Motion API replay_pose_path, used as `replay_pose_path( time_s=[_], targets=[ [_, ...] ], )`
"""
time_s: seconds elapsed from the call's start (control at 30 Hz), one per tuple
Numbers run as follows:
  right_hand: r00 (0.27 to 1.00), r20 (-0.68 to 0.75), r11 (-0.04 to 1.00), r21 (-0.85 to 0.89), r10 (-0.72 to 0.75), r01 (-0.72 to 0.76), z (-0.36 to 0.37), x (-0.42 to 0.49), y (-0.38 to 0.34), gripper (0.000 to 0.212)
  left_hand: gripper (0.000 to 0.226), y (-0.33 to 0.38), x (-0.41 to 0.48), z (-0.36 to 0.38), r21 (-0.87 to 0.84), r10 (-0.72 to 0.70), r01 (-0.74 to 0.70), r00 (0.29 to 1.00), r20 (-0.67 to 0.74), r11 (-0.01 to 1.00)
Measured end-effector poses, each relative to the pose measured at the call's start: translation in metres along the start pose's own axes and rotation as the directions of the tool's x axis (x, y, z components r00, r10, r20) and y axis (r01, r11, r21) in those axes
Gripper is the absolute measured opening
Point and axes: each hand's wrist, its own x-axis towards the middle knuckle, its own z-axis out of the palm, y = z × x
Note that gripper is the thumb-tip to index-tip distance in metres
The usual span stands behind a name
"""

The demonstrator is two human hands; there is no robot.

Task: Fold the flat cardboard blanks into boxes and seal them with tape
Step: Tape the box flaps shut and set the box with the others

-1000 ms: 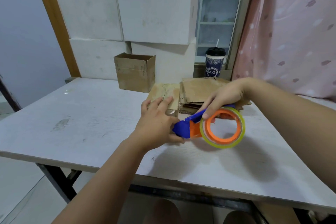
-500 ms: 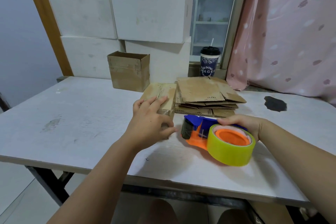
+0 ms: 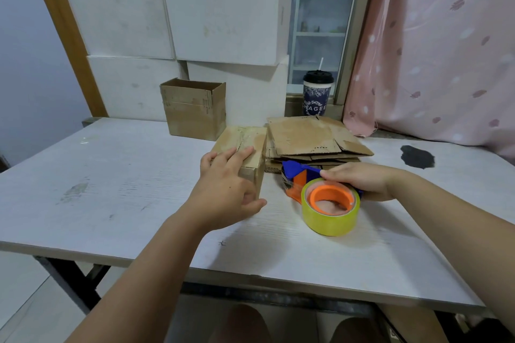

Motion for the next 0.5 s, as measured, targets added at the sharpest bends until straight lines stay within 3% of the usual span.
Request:
replay_pose_path(
  time_s=[0.1, 0.27, 0.37, 0.43, 0.5],
  targets=[
    [0.998, -0.052, 0.994, -0.109, -0.025, 0.019, 0.003, -0.002, -0.006, 0.033, 0.051, 0.001, 0.001, -0.002, -0.004, 0.006, -0.006, 1.0, -0.006, 1.0],
    [0.96, -0.21, 0.895, -0.439, -0.187, 0.078, 0.007, -0.002, -0.008, 0.037, 0.052, 0.002, 0.002, -0.007, 0.019, -0.001, 0.0, 0.999, 0.038, 1.0],
    [0.933, -0.28, 0.824, -0.566, -0.227, 0.031, 0.014, -0.003, -0.013, 0.018, 0.05, 0.005, 0.005, -0.011, 0.064, -0.008, 0.004, 0.998, 0.063, 0.998],
    [0.828, -0.394, 0.72, -0.693, -0.398, 0.016, 0.025, -0.004, -0.021, 0.03, 0.048, 0.007, 0.006, -0.014, 0.088, -0.01, 0.003, 0.997, 0.083, 0.996],
    [0.63, -0.503, 0.739, -0.651, -0.591, 0.173, 0.052, -0.008, -0.032, 0.033, 0.043, 0.008, 0.005, -0.015, 0.108, -0.003, -0.01, 0.994, 0.111, 0.994]
  ],
)
